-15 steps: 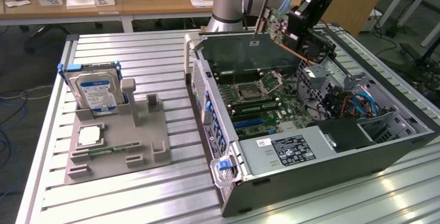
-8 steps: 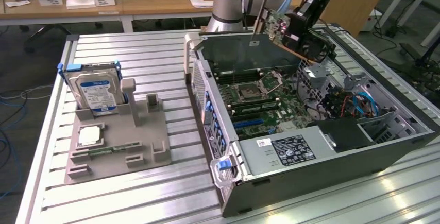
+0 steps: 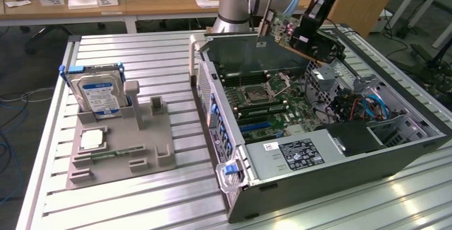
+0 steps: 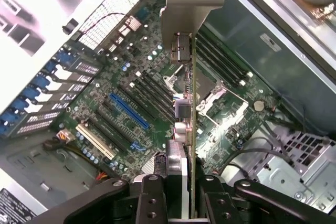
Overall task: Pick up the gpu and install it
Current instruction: 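Insert the gpu into the slot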
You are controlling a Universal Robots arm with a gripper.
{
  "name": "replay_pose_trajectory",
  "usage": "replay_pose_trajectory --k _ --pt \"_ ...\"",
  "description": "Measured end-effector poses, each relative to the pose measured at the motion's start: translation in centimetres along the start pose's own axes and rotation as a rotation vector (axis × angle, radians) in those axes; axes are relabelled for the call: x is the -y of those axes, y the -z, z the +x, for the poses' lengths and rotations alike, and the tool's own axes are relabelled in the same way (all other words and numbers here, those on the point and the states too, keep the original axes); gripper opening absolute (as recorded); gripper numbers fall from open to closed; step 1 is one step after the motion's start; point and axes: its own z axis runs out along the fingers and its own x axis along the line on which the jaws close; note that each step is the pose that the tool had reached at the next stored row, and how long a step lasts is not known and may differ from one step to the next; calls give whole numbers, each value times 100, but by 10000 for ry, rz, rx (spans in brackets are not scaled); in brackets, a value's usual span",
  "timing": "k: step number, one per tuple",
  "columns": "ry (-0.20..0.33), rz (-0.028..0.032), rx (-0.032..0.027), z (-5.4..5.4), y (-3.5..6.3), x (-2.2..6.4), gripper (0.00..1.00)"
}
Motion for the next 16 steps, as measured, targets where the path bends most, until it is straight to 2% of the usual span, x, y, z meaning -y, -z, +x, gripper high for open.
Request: replay_pose_trajectory --k 16 --pt "2216 -22 -121 0 -1 0 28"
